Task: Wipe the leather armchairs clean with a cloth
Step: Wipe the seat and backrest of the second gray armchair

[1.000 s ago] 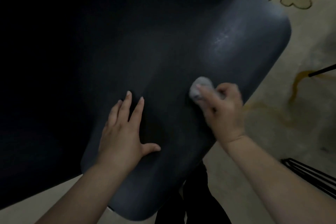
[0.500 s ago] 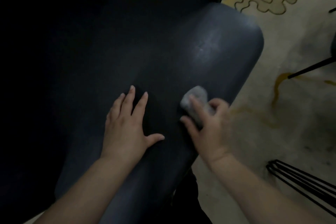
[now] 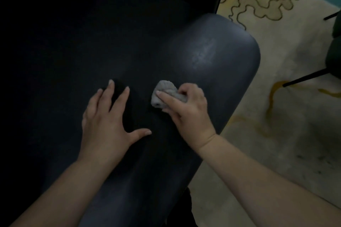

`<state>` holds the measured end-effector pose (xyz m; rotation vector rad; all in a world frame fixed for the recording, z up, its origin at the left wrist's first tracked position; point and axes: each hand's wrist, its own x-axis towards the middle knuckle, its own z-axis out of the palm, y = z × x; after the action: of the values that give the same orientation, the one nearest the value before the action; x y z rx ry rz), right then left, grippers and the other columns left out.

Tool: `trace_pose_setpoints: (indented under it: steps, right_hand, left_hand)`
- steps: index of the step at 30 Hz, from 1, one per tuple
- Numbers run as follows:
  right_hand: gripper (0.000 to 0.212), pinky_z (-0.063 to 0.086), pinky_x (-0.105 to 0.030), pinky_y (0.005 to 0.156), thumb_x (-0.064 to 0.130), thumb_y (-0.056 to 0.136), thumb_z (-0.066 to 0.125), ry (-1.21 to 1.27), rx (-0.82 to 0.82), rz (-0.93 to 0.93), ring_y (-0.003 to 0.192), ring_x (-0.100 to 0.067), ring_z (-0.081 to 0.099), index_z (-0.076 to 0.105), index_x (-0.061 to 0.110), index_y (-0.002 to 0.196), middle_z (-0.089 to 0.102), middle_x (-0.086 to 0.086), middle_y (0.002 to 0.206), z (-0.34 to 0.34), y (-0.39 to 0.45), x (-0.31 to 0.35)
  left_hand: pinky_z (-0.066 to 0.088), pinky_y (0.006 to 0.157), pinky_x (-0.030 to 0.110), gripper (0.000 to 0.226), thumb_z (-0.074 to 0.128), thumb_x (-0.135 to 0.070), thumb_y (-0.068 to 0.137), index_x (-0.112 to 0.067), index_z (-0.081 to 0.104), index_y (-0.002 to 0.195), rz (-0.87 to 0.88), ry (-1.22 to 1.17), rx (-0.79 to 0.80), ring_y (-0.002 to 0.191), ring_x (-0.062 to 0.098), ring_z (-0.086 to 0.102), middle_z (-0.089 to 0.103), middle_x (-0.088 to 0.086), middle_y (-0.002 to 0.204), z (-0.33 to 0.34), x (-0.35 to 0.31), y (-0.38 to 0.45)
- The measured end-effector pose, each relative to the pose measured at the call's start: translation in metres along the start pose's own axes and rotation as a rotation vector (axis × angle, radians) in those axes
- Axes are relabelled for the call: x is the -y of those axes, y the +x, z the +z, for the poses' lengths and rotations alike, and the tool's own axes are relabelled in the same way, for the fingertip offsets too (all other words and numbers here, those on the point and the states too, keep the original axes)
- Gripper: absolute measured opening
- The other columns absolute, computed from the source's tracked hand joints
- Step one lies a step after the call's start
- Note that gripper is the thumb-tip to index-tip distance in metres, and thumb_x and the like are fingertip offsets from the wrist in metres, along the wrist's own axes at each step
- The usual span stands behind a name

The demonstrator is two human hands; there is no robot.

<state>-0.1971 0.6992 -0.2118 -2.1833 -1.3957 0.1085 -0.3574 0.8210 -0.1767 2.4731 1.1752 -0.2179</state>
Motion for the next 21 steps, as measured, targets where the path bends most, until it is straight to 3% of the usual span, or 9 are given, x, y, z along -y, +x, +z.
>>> trace_pose_setpoints:
  steps: [2, 5, 7, 9, 11, 13, 17, 21]
  right_hand:
    - [0.028, 0.045, -0.038, 0.076, 0.025, 0.083, 0.068, -0.027, -0.052, 0.037, 0.087, -0.035, 0.052, 0.070, 0.023, 0.111, 0.054, -0.016, 0.100, -0.008, 0.018, -0.032]
    - [0.017, 0.041, -0.012, 0.073, 0.033, 0.086, 0.068, -0.020, -0.357, 0.532, 0.090, -0.015, 0.047, 0.060, 0.022, 0.097, 0.044, 0.004, 0.096, -0.028, 0.063, -0.086]
    - [0.022, 0.040, -0.011, 0.077, 0.032, 0.087, 0.064, 0.039, -0.363, 0.655, 0.093, -0.012, 0.044, 0.058, 0.020, 0.104, 0.041, 0.004, 0.100, -0.024, 0.079, -0.085]
    - [0.029, 0.041, -0.027, 0.086, 0.027, 0.087, 0.062, 0.009, -0.208, 0.473, 0.098, -0.022, 0.046, 0.063, 0.019, 0.115, 0.046, -0.007, 0.109, -0.009, 0.085, -0.053]
    - [0.032, 0.041, -0.039, 0.085, 0.021, 0.086, 0.064, 0.025, -0.045, 0.203, 0.097, -0.033, 0.047, 0.066, 0.025, 0.118, 0.050, -0.018, 0.109, 0.003, 0.087, -0.022]
    - [0.034, 0.043, -0.044, 0.083, 0.019, 0.086, 0.066, -0.006, 0.018, 0.093, 0.094, -0.035, 0.047, 0.066, 0.025, 0.119, 0.050, -0.019, 0.107, 0.001, 0.096, -0.022]
    - [0.028, 0.042, -0.047, 0.087, 0.020, 0.090, 0.060, -0.052, -0.074, 0.320, 0.099, -0.036, 0.047, 0.064, 0.019, 0.118, 0.046, -0.018, 0.109, -0.015, 0.141, -0.063]
    - [0.030, 0.038, -0.032, 0.088, 0.029, 0.091, 0.052, -0.071, -0.009, 0.364, 0.108, -0.031, 0.046, 0.060, 0.030, 0.120, 0.050, -0.017, 0.118, 0.003, 0.183, -0.070]
  left_hand:
    - [0.020, 0.113, 0.051, 0.109, 0.052, -0.081, 0.052, -0.036, 0.023, 0.147, -0.008, -0.035, -0.018, 0.142, 0.018, 0.004, 0.005, -0.007, 0.159, -0.004, 0.003, 0.006]
    - [0.022, 0.113, 0.052, 0.106, 0.047, -0.082, 0.053, -0.037, 0.023, 0.147, -0.036, -0.058, -0.039, 0.142, 0.016, 0.004, 0.005, -0.008, 0.159, -0.012, 0.014, 0.016]
    - [0.021, 0.113, 0.051, 0.106, 0.047, -0.081, 0.054, -0.035, 0.023, 0.147, -0.074, -0.065, -0.032, 0.141, 0.017, 0.004, 0.004, -0.008, 0.159, -0.017, 0.020, 0.025]
    - [0.019, 0.114, 0.050, 0.107, 0.047, -0.081, 0.054, -0.034, 0.024, 0.148, -0.101, -0.073, -0.018, 0.142, 0.017, 0.003, 0.003, -0.008, 0.159, -0.020, 0.021, 0.031]
    - [0.019, 0.115, 0.050, 0.106, 0.047, -0.080, 0.055, -0.033, 0.025, 0.148, -0.101, -0.076, -0.018, 0.142, 0.018, 0.004, 0.003, -0.007, 0.159, -0.020, 0.021, 0.035]
    - [0.021, 0.114, 0.050, 0.104, 0.048, -0.080, 0.055, -0.034, 0.026, 0.147, -0.102, -0.091, -0.034, 0.142, 0.018, 0.004, 0.004, -0.008, 0.159, -0.020, 0.025, 0.037]
    - [0.028, 0.108, 0.055, 0.100, 0.050, -0.079, 0.057, -0.036, 0.030, 0.145, -0.168, -0.104, -0.095, 0.141, 0.020, 0.010, 0.010, -0.009, 0.158, -0.024, 0.049, 0.037]
    - [0.031, 0.107, 0.057, 0.098, 0.054, -0.077, 0.056, -0.032, 0.038, 0.142, -0.225, -0.101, -0.128, 0.138, 0.029, 0.021, 0.019, -0.003, 0.156, -0.024, 0.073, 0.039]
